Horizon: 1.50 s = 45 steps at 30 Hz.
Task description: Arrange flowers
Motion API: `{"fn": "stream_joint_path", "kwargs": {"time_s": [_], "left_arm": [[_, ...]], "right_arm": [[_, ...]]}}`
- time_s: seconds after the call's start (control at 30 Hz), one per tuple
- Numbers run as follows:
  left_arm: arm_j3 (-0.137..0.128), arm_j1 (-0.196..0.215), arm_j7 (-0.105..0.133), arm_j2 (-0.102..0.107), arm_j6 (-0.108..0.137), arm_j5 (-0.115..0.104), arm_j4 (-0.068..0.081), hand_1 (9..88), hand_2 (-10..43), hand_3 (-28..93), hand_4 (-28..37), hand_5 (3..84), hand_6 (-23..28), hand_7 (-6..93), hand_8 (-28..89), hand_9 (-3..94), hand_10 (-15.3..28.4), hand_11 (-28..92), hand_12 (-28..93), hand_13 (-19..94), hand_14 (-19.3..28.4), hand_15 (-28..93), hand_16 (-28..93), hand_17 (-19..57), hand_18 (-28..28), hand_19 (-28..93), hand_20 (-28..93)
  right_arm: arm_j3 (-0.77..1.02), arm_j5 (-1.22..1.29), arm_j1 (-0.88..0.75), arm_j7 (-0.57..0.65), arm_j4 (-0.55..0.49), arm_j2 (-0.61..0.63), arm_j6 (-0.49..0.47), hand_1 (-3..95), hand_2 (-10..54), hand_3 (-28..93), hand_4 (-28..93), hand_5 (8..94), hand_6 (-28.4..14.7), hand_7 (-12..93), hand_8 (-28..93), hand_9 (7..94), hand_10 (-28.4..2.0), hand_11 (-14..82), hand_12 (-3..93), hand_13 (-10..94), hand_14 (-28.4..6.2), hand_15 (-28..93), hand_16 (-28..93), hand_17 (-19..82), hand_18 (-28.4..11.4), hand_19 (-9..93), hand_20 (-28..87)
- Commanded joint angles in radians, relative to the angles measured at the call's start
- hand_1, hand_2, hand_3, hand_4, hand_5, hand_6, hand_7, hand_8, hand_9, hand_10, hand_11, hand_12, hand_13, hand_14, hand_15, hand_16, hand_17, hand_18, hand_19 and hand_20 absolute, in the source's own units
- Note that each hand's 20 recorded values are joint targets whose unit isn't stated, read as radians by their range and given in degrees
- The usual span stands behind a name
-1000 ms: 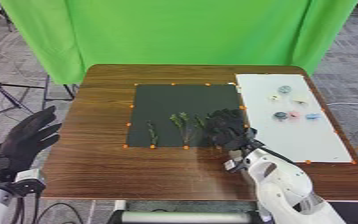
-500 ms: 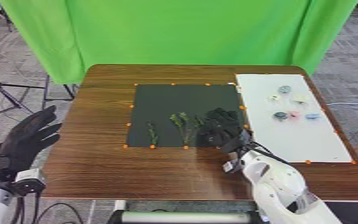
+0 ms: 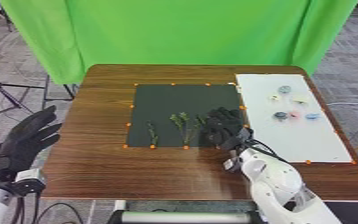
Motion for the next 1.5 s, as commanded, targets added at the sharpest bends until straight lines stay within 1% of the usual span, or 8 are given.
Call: {"fn": "stream_joint_path", "kwargs": {"time_s": [0.03,0.33,0.57,0.7,0.83,1.13,1.23,1.5], "left_arm": [[-0.001,0.006,-0.007,-0.004,-0.008,0.003,0.001,23.0,-4.7,71,-28.3,22.6,1.1,22.1,-11,17.7,8.6,15,19,15,11.8,23,3,-9.0,18.7,39,7],[-0.001,0.008,-0.008,-0.006,-0.007,0.002,0.000,23.0,-4.7,71,-28.3,22.5,1.0,22.1,-11,17.7,8.6,15,19,15,11.8,23,3,-9.1,18.7,39,7],[-0.001,0.012,-0.006,-0.011,-0.006,0.003,-0.003,23.0,-4.8,71,-28.3,22.5,1.0,22.3,-11,17.7,8.6,15,19,15,11.8,23,3,-9.1,18.7,39,7],[0.000,0.011,-0.003,-0.013,-0.004,0.004,-0.004,23.0,-4.9,71,-28.3,22.5,1.0,22.3,-11,17.7,8.6,15,19,15,11.9,23,3,-9.0,18.7,39,7],[0.000,0.011,-0.002,-0.013,-0.001,0.003,-0.004,23.0,-4.8,71,-28.3,22.5,1.0,22.2,-11,17.7,8.6,15,19,15,11.9,23,3,-9.0,18.7,39,7],[-0.010,0.021,0.003,-0.019,0.004,0.005,-0.010,23.1,-4.7,71,-28.3,22.5,1.0,22.2,-11,17.7,8.6,15,19,15,11.9,23,3,-9.0,18.7,40,7],[-0.015,0.023,0.006,-0.019,0.005,0.005,-0.011,23.1,-4.7,71,-28.3,22.5,1.0,22.3,-11,17.7,8.6,15,19,15,11.9,23,3,-9.0,18.7,40,7],[-0.019,0.023,0.008,-0.015,0.004,0.004,-0.011,23.2,-4.7,71,-28.3,22.4,1.0,22.3,-11,17.7,8.6,15,19,15,11.9,23,3,-9.1,18.8,40,7]], "right_arm": [[-0.001,0.001,-0.011,0.024,0.012,0.004,0.016,14.0,19.8,93,-14,57.1,0.3,22,-14,25.2,-10.7,11.9,31.0,13,-10.6,9,45,-10,-18.2,51,35],[0.022,0.108,-0.025,-0.060,0.003,-0.013,0.050,14.9,17.6,93,-16,55.4,0.4,22,-13,26.2,-10.8,12.2,30.7,14,-10.8,10,44,-10,-18.5,51,35],[0.020,0.283,-0.010,-0.156,0.000,-0.014,0.235,15.0,9.5,90,-18,34.3,2.5,32,-16,25.7,-12.6,13.2,31.8,16,-10.4,11,42,-9,-19.0,49,33],[-0.005,0.257,0.048,-0.040,0.010,0.020,0.421,17.5,5.4,88,-22,33.2,1.7,33,-17,27.1,-12.8,16.8,30.8,19,-10.3,17,39,-7,-19.1,50,33],[0.021,0.047,0.108,0.152,0.052,0.074,0.527,23.0,-5.8,84,-28,32.6,-0.4,40,-20,33.8,-10.9,28.0,27.6,27,-8.5,42,23,1,-18.8,56,35],[0.107,-0.132,0.120,0.321,0.094,0.231,0.334,31.0,-9.5,83,-28,41.9,1.9,42,-21,50.5,-8.4,32.9,24.2,42,-7.1,64,19,6,-18.6,61,39],[0.123,-0.076,0.110,0.362,0.068,0.257,0.150,31.6,-9.5,84,-28,42.7,2.2,42,-21,50.8,-8.2,31.6,23.7,42,-7.0,64,18,6,-18.6,61,40],[0.125,-0.082,0.093,0.316,0.114,0.282,0.042,30.6,-9.5,83,-28,39.5,0.8,39,-20,46.7,-8.9,25.3,23.1,38,-6.9,56,17,4,-19.1,58,38]]}}
